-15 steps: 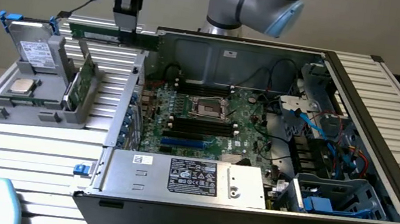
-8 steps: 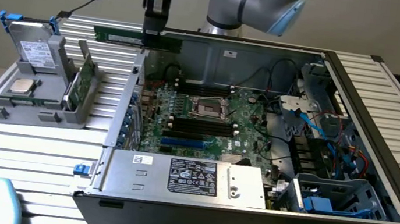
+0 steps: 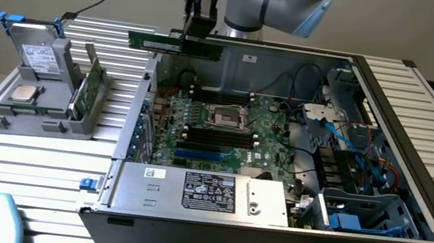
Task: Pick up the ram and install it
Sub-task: 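Pick up the ram and move it above insertion slot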
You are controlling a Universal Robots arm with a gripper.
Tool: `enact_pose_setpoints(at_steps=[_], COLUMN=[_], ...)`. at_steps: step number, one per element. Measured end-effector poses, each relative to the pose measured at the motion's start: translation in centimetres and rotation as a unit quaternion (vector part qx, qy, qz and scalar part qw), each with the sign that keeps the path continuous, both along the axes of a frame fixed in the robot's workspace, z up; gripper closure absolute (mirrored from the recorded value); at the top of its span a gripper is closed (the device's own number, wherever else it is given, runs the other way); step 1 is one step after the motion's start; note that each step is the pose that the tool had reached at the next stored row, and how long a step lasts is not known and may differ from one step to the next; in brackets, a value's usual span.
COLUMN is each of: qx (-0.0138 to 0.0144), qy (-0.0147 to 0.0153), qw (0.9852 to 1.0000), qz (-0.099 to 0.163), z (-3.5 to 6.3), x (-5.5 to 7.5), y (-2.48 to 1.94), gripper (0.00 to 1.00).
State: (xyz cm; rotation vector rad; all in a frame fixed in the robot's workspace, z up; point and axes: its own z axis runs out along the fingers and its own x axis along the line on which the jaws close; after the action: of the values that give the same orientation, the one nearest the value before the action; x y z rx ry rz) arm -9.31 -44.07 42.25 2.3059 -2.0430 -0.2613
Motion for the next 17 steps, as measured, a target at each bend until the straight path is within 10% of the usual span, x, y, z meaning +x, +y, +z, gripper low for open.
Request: enact_pose_setpoints(at_steps=[17], qx=[0.0012], qy=[-0.0028], qw=[1.0], qz=[0.0], z=[-1.73], x=[7.2], y=[0.09], gripper=[0.86])
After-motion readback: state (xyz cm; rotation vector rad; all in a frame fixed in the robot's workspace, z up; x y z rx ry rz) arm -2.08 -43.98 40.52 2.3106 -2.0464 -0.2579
